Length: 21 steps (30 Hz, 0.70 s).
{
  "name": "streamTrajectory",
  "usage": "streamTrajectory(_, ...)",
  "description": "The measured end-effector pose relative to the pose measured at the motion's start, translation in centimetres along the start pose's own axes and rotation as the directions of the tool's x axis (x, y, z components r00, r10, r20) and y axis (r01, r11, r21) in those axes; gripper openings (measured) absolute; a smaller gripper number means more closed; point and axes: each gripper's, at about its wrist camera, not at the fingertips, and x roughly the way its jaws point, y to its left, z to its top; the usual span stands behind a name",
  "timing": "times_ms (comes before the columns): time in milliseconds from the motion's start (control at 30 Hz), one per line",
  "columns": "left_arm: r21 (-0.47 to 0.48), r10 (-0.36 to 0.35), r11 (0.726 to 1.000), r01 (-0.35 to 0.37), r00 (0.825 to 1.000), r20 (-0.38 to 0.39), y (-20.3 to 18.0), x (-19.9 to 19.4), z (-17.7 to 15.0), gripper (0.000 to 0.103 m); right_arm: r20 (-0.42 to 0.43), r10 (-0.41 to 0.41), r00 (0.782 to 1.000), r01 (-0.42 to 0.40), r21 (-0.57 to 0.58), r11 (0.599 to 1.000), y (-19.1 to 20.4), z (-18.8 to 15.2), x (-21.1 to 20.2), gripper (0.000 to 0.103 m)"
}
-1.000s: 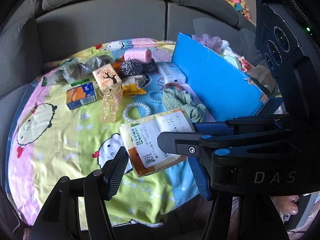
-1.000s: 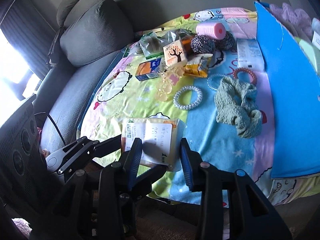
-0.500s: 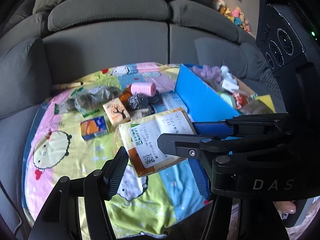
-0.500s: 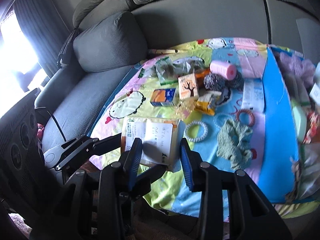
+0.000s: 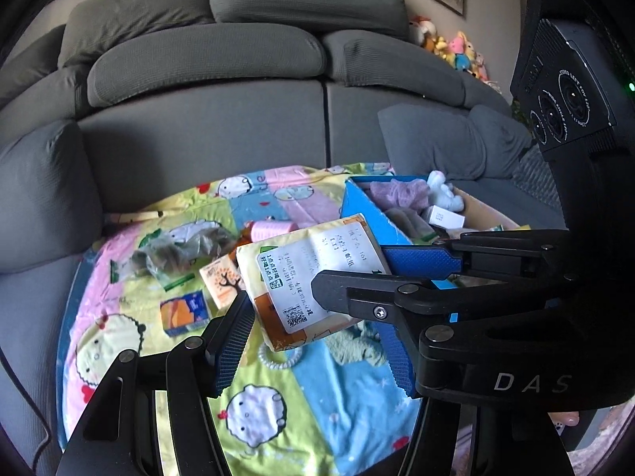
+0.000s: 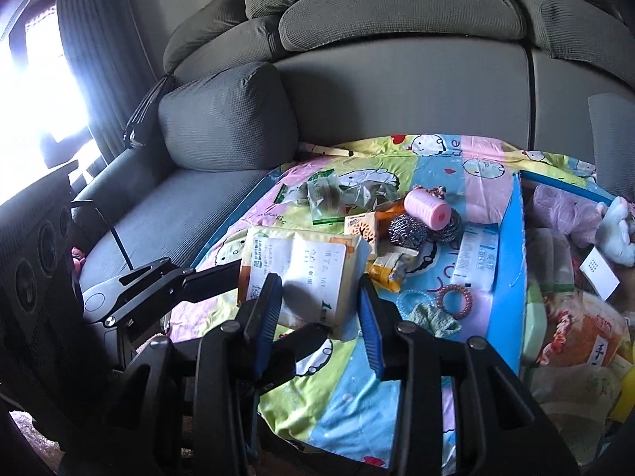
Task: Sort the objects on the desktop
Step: 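Carry the held packet with both tools toward the cardboard box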
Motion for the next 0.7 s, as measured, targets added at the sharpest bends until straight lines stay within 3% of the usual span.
streamTrajectory(700, 0.112, -0.09, 0.99, 0.089, 0.996, 0.007, -6.0, 3.4, 4.0, 0.063, 0.102, -0.058, 0.993, 0.047, 0.11, 0.993, -6.7, 0.5, -4.3, 0.04)
